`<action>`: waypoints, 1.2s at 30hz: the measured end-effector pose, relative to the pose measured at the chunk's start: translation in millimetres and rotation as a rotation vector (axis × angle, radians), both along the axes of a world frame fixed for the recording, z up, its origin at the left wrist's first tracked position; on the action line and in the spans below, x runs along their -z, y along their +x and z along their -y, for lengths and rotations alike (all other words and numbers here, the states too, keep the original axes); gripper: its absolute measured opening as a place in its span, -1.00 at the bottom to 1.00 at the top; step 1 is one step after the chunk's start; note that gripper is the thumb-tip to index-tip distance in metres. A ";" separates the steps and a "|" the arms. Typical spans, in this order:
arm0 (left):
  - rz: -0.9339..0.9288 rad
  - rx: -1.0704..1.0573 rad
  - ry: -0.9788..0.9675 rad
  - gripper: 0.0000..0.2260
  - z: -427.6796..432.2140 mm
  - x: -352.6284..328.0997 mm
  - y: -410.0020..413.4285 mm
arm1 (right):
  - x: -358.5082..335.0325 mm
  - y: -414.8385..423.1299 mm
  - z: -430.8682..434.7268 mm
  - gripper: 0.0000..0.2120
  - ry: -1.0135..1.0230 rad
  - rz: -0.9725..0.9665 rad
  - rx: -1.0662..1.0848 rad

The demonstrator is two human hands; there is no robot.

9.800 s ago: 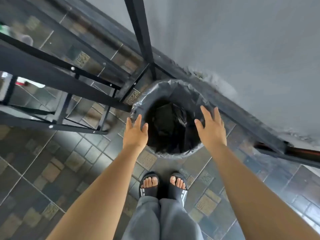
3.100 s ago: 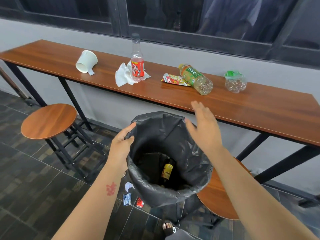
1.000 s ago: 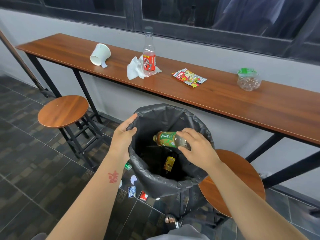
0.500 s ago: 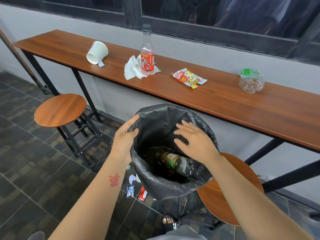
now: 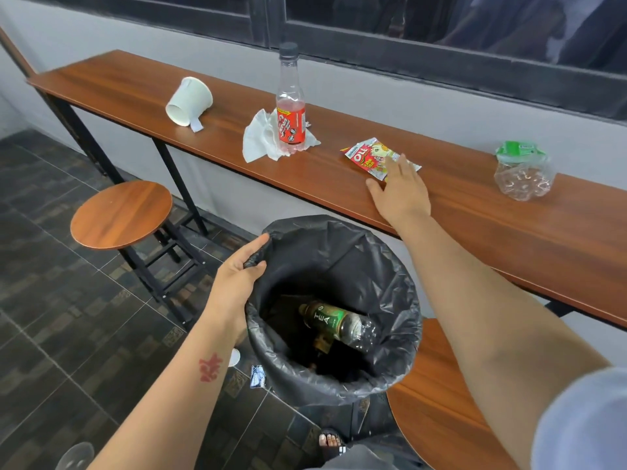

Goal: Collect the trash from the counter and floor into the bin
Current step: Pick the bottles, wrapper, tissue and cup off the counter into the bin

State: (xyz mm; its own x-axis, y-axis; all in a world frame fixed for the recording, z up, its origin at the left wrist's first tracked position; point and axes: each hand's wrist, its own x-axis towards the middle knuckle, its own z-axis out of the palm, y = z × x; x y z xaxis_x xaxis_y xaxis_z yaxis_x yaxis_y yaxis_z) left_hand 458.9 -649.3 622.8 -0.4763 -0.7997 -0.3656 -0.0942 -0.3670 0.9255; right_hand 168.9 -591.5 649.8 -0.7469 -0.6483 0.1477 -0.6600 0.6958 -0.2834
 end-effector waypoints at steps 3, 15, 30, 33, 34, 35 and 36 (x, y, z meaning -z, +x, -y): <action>0.007 -0.021 0.015 -0.57 4.2 0.5 -3.9 | -1.1 -1.9 7.7 -0.56 -0.020 -0.023 0.046; 0.004 -0.010 -0.022 -0.58 3.8 -2.7 -0.6 | 10.7 44.0 -35.7 -0.55 -0.249 -0.260 -0.283; -0.021 0.087 -0.167 -0.54 -17.5 -7.2 28.2 | 99.0 148.5 -123.3 -0.55 0.329 -0.152 -0.525; -0.034 0.114 -0.163 -0.54 -22.3 -4.8 26.4 | 92.6 150.9 -134.4 -0.51 0.484 -0.015 -0.478; -0.040 0.123 -0.162 -0.54 -23.7 -3.5 25.4 | 90.1 151.1 -137.6 -0.45 0.499 0.009 -0.458; -0.044 0.133 -0.164 -0.54 -24.9 -2.4 24.3 | 86.5 151.3 -140.7 -0.37 0.508 0.017 -0.444; -0.048 0.146 -0.166 -0.54 -26.0 -2.0 22.8 | 82.8 151.4 -143.6 -0.27 0.503 0.009 -0.434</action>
State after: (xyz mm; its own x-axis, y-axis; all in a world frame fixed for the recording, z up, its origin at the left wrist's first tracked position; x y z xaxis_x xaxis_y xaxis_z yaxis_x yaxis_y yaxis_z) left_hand 481.7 -623.3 624.8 -0.6049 -0.7685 -0.2085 -0.0896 -0.1945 0.9768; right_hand 320.3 -447.9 567.0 -0.4026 -0.8786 -0.2568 -0.9091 0.4166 0.0000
